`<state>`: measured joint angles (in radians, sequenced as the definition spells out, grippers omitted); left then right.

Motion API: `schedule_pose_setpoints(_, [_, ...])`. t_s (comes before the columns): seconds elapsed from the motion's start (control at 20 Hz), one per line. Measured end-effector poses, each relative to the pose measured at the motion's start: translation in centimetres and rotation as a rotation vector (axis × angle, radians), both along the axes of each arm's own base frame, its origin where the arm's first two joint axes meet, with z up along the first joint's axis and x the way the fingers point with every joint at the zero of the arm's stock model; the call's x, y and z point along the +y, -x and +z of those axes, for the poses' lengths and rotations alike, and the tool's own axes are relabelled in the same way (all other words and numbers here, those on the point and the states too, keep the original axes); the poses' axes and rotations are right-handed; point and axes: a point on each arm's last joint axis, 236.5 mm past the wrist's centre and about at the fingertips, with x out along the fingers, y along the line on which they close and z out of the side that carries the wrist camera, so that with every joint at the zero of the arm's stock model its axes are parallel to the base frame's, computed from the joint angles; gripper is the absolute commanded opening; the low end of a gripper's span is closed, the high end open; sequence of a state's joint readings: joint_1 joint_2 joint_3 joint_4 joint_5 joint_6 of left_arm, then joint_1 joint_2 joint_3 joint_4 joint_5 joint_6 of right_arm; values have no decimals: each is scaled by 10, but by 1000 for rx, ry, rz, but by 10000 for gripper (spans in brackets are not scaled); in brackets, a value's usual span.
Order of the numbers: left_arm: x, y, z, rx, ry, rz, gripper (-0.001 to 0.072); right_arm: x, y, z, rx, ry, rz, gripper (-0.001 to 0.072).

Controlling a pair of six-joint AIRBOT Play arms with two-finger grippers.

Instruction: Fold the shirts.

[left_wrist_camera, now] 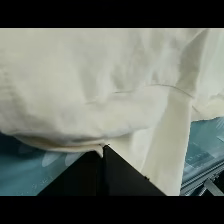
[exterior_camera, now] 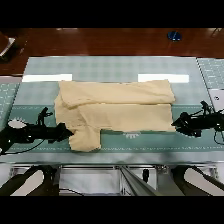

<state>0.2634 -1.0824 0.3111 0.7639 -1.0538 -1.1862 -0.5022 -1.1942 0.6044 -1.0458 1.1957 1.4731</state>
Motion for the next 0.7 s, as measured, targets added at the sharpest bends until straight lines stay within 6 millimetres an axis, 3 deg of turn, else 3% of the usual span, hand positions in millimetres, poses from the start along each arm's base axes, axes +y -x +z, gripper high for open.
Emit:
schedule_pose_setpoints(0.25, [1,-1,0,-3,-3,3,17,17,-12,-5,-15,-74,-5,386])
schedule_pose_setpoints(0.3, [1,-1,0,-4,-3,5,17,21,-17,-6,-25,-79,-1,308])
schedule_pose_setpoints(0.4, [1,-3,0,-8,-3,11,17,25,-27,-10,-51,-57,31,29])
schedule_pose_setpoints(0.6, [17,-30,11,-85,-48,21,17,32,-59,16,-152,-44,135,26])
schedule_pose_setpoints(0.7, [19,-57,40,-154,-10,33,17,26,-76,36,-202,-16,192,26])
